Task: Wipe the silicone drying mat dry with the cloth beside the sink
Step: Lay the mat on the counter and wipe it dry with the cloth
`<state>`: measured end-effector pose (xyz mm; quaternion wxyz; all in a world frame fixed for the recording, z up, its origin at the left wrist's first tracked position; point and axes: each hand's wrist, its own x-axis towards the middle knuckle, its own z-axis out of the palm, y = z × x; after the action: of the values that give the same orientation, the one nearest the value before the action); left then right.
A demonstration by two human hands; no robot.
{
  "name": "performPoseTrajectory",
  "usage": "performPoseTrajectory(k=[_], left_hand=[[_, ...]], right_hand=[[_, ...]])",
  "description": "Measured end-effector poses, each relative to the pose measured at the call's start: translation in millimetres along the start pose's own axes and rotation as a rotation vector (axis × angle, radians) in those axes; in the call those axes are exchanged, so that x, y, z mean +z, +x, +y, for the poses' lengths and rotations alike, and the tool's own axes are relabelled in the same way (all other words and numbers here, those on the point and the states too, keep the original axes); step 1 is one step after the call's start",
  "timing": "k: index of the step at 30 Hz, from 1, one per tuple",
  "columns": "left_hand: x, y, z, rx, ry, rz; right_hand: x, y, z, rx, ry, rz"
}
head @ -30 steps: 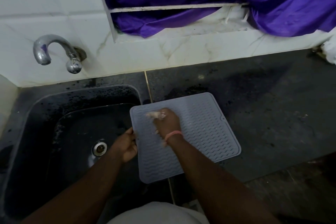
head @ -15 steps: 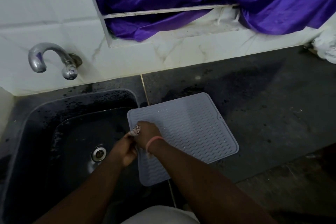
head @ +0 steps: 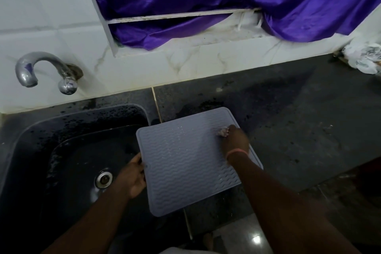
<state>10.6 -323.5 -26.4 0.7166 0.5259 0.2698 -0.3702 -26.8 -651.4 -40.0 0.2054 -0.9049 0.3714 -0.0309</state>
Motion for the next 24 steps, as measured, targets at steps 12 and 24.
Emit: performPoseTrajectory(k=[12,24], left_hand=[[4.4,-2.1,-2.7,0.020,-0.008,0.001],[6.7,-3.4,-25.0,-0.005,-0.088,0.067]], right_hand=[[46.0,-112.9,-106.6,-0.462,0.282,-0.389],[-2.0,-20.2,12.5,-0.062,-0.013,0.042]])
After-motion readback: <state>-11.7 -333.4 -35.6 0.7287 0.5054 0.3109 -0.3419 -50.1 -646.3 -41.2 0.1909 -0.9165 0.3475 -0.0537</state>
